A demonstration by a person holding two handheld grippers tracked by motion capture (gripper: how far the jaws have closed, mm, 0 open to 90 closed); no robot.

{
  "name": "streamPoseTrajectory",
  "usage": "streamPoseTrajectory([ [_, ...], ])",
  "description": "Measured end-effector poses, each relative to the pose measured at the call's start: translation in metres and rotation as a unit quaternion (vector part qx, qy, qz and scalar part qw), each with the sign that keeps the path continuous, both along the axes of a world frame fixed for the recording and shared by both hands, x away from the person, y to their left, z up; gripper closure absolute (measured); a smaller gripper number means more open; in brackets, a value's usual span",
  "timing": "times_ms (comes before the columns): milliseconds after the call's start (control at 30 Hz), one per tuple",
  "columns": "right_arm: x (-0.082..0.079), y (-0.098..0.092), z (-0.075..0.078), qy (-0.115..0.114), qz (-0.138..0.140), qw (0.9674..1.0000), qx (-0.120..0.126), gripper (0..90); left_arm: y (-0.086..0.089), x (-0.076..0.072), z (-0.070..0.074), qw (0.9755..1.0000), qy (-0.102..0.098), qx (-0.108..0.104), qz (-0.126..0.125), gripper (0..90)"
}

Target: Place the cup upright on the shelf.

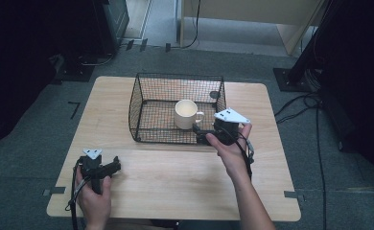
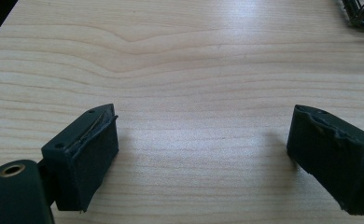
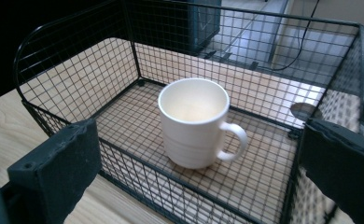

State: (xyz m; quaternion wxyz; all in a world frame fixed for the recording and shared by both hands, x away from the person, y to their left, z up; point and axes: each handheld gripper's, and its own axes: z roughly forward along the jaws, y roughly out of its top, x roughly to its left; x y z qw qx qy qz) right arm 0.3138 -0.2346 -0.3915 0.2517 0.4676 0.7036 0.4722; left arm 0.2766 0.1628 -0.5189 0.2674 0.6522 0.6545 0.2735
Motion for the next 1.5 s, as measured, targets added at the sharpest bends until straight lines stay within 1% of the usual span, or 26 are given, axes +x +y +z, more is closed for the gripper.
streamPoseTrajectory([
  [233, -0.016, -0.02, -0.007, -0.002, -0.01, 0.9999, -0.004, 0.0, 0.0, 0.0, 0.0, 1.0, 0.0, 0.0, 0.0, 9.1],
  [367, -0.025, -0.031, -0.011, 0.001, -0.018, 0.9998, -0.001, 0.0, 0.0, 0.0, 0.0, 1.0, 0.0, 0.001, 0.0, 9.1],
  [500, -0.033, -0.042, -0.016, 0.003, -0.024, 0.9997, -0.003, 0.0, 0.0, 0.0, 0.0, 1.0, 0.001, 0.001, -0.001, 9.1],
  [867, -0.049, -0.07, -0.034, 0.018, -0.052, 0.9985, -0.003, 0.0, 0.0, 0.0, 0.0, 1.0, 0.001, 0.001, -0.001, 9.1],
  [1000, -0.055, -0.08, -0.04, 0.019, -0.063, 0.9978, -0.005, 0.0, 0.0, 0.0, 0.0, 1.0, 0.001, 0.001, -0.001, 9.1],
  [1200, -0.062, -0.096, -0.053, 0.028, -0.086, 0.9959, 0.001, 0.0, 0.0, 0.0, 0.0, 1.0, 0.001, 0.001, -0.001, 9.1],
  [1500, -0.071, -0.117, -0.07, 0.042, -0.121, 0.9918, 0.0, 0.0, 0.0, 0.0, 0.0, 1.0, 0.001, 0.001, -0.001, 9.1],
])
